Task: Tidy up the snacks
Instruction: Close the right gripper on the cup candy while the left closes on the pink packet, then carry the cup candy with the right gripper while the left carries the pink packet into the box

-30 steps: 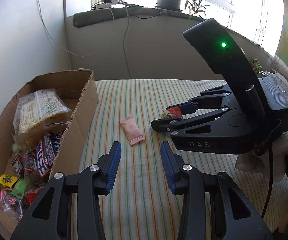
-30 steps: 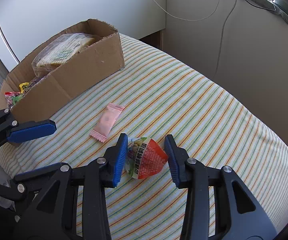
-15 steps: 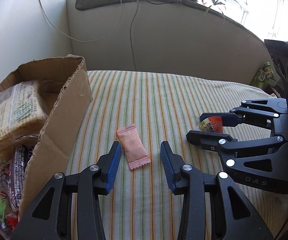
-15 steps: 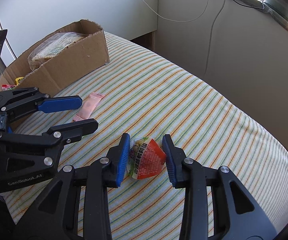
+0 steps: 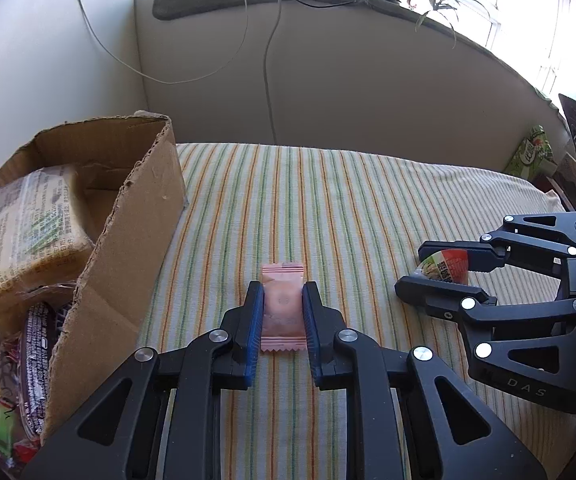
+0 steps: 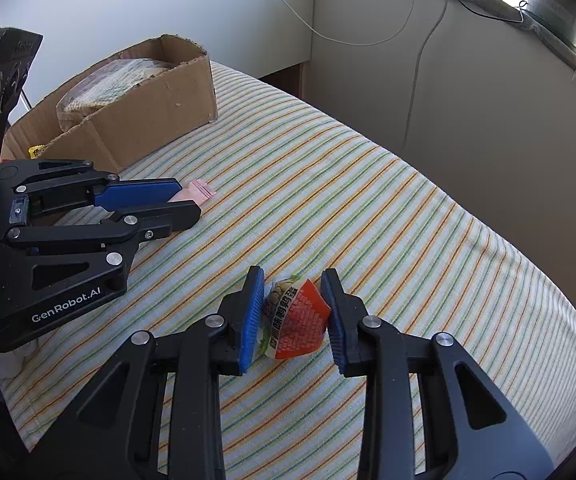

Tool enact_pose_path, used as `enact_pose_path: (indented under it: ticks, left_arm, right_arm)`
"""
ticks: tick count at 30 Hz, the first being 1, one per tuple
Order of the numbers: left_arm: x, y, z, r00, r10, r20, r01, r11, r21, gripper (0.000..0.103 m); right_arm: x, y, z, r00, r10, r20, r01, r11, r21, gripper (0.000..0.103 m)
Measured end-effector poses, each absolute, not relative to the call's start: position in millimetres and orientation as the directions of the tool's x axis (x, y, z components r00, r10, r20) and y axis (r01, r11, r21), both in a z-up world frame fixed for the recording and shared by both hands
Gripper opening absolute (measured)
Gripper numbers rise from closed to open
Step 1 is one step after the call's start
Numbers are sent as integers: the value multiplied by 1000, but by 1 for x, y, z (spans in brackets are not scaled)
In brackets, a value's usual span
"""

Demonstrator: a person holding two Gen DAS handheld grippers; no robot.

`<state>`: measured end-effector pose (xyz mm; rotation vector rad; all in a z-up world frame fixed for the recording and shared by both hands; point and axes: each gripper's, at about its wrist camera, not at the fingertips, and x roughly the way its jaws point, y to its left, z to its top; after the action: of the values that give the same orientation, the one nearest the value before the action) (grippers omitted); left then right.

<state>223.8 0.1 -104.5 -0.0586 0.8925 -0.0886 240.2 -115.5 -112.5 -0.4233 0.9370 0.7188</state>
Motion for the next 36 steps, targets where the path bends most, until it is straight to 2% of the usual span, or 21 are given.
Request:
enact_pose_path:
  ticks: [8, 22, 36]
  left_arm:
    - [208, -10, -96, 641, -123, -757, 85, 992, -89, 18]
    - [157, 0, -61, 711, -133, -690, 116, 991, -72, 18]
    - [116, 37, -26, 788, -68, -611, 49, 998, -47, 18]
  right_arm:
    - [233, -124, -108, 390, 380, -839, -707, 707, -9, 22]
    - [204, -142, -82, 427, 400, -811, -691, 723, -7, 21]
    - [168, -109, -42, 455, 446, -771, -730, 682, -37, 21]
